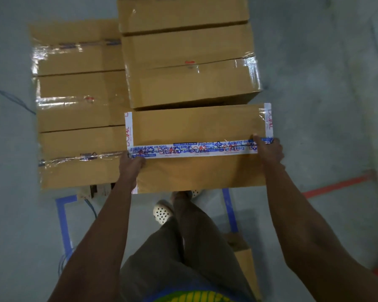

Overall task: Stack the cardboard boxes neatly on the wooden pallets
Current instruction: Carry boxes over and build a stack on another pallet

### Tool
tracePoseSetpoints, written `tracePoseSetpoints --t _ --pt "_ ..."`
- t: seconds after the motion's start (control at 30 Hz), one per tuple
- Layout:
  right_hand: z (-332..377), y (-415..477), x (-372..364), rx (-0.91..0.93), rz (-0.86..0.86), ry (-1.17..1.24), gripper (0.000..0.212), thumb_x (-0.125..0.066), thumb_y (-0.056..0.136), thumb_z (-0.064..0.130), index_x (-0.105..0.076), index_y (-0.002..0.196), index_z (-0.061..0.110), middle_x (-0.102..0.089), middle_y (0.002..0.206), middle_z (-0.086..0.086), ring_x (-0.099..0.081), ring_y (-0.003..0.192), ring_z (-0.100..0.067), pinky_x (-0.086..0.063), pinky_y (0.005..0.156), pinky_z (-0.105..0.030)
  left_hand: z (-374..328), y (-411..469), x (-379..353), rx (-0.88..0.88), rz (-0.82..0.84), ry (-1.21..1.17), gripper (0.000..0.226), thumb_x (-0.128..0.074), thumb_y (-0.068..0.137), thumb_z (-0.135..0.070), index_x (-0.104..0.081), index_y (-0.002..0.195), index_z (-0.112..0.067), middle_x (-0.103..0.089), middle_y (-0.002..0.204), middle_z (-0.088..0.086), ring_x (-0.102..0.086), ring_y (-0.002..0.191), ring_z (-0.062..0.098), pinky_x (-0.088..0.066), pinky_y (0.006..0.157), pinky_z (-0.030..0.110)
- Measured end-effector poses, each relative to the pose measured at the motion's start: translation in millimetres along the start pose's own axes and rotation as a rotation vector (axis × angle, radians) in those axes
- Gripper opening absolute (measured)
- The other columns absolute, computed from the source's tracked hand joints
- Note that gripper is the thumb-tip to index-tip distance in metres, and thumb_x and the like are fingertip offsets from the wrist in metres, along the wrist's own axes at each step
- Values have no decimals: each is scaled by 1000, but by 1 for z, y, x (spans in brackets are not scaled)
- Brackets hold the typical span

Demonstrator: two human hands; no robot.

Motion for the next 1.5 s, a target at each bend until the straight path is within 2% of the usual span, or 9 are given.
tracePoseSetpoints --t 0.37,0.5,0.77,0.83,0.97,1.17,1.27,1.33,1.5 --pt "38 80 -22 91 136 -1 93 -58 56 91 -63 118 22 -67 118 -7 -63 112 -36 -45 102 -60 -10 36 -32 83 -76 16 40 -64 67 3 -63 102 -17 -67 101 6 -59 89 22 -51 79 38" --pt "25 113 -42 80 178 -9 107 -57 46 100 -60 121 24 -67 120 -5 -63 112 -34 -45 100 -63 -10 46 -38 97 -103 8 43 -62 70 6 -67 107 -14 -68 103 4 -59 89 21 -51 77 35" --pt "27 104 -50 85 199 -54 129 -56 46 95 -36 148 19 -45 149 -13 -48 133 -39 -37 107 -66 -15 53 -41 97 -116 -4 38 -62 72 6 -68 107 -8 -69 101 6 -61 91 23 -51 73 32" --pt "40 86 -46 106 215 -73 140 -63 48 95 -22 157 17 -32 160 -13 -34 145 -40 -31 112 -68 -14 55 -38 100 -126 10 37 -64 74 1 -68 109 -10 -71 104 7 -64 95 26 -54 82 38" --pt "50 72 -47 152 254 -188 129 -72 78 70 8 161 14 7 169 -14 6 154 -42 -11 120 -67 -16 57 -38 113 -127 45 35 -65 76 -4 -65 110 -12 -68 108 7 -62 99 26 -55 91 46" --pt "51 70 -46 179 236 -202 129 -67 76 76 10 161 17 7 170 -14 -4 154 -44 -18 118 -68 -17 57 -36 59 -129 65 29 -70 81 -15 -69 110 -11 -70 109 8 -64 99 26 -54 93 45" --pt "50 65 -47 181 192 -261 124 -65 81 73 10 161 15 6 170 -13 -11 153 -44 -22 116 -68 -22 59 -41 -44 -127 394 43 -69 91 -41 -65 115 -5 -68 115 16 -63 107 37 -51 96 45" --pt "51 64 -48 175 166 -287 123 -65 81 72 9 161 15 4 170 -13 -17 151 -46 -24 114 -69 -28 57 -48 -97 -140 631 56 -61 98 -44 -54 126 4 -64 122 26 -60 114 44 -47 95 45" --pt "54 65 -49 179 151 -339 121 -64 83 72 10 161 16 5 170 -9 -25 147 -47 -27 112 -68 -21 60 -59 -92 -111 786 78 -53 102 -44 -24 144 15 -46 142 37 -55 121 52 -46 99 53"
Point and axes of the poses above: each hand's wrist, its own y-axis towards the middle knuckle, its own x-axis out of the back of the hand, z = x × y, the point moved 10 cm from there along y, towards the middle knuckle
